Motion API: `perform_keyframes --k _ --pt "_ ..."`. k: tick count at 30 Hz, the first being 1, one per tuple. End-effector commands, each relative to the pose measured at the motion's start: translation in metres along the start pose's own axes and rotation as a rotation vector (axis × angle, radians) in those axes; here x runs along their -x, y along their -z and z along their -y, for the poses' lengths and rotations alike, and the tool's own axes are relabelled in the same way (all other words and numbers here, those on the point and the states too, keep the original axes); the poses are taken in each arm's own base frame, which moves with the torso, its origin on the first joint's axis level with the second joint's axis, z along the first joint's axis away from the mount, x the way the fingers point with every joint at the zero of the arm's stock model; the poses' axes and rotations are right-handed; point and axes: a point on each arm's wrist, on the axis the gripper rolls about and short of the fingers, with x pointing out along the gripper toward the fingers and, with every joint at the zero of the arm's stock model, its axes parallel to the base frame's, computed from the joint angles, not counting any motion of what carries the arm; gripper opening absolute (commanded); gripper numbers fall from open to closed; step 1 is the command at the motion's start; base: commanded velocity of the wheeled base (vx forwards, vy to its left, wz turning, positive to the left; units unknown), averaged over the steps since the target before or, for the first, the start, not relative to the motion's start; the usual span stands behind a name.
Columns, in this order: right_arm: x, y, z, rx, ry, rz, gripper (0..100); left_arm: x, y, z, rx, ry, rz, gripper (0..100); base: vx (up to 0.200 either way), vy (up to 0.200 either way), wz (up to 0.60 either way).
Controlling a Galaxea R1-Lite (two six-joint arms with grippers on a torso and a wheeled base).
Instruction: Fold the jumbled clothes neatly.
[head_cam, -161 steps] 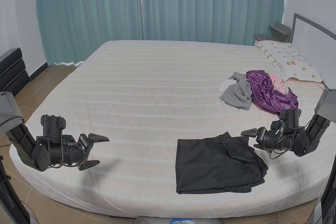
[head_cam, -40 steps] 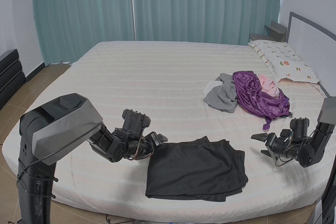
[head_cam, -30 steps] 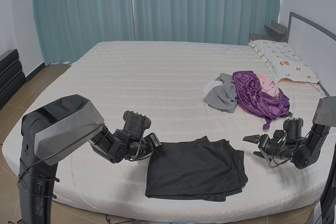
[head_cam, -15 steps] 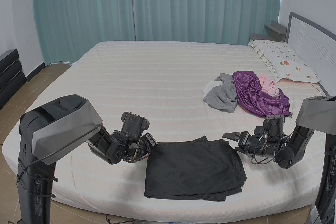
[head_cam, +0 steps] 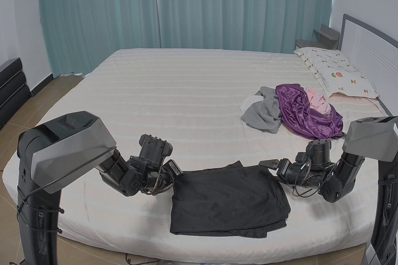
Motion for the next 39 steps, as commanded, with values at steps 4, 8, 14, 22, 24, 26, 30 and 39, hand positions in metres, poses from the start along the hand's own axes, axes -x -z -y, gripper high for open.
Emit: perform_keyframes --k 4,8,14,22,24,26,30,39 --pt "-0.003 0.001 0.002 0.000 -0.001 -0.006 100 0.002 0.000 0.000 0.001 0.001 0.002 0 0.000 0.000 0.00" --pt "-0.004 0.001 0.002 -0.001 0.002 -0.001 0 0.002 0.000 0.000 0.000 0.001 0.002 0 0.000 0.000 0.00" --pt "0.001 -0.001 0.005 -0.013 0.015 0.005 0 0.001 0.000 0.000 0.000 -0.004 0.007 0 0.000 0.000 0.00" --pt "0.017 -0.012 0.003 -0.021 -0.014 0.073 0 0.001 0.000 0.000 -0.001 -0.005 0.006 0 0.000 0.000 0.00" --pt "0.018 -0.014 0.005 -0.021 -0.019 0.087 0 0.001 0.000 0.000 -0.001 -0.005 0.006 0 0.000 0.000 0.00" --pt "0.018 -0.014 0.007 -0.023 -0.014 0.087 0 0.001 0.000 0.000 0.000 -0.004 0.007 0 0.000 0.000 0.00" --pt "0.012 -0.010 0.014 -0.032 0.005 0.074 0 0.001 0.000 0.000 -0.001 -0.005 0.006 0 0.000 0.000 0.00" --pt "0.003 -0.010 0.020 -0.032 0.013 0.070 0 0.002 0.000 0.000 0.000 -0.002 0.004 0 0.000 0.000 0.00"
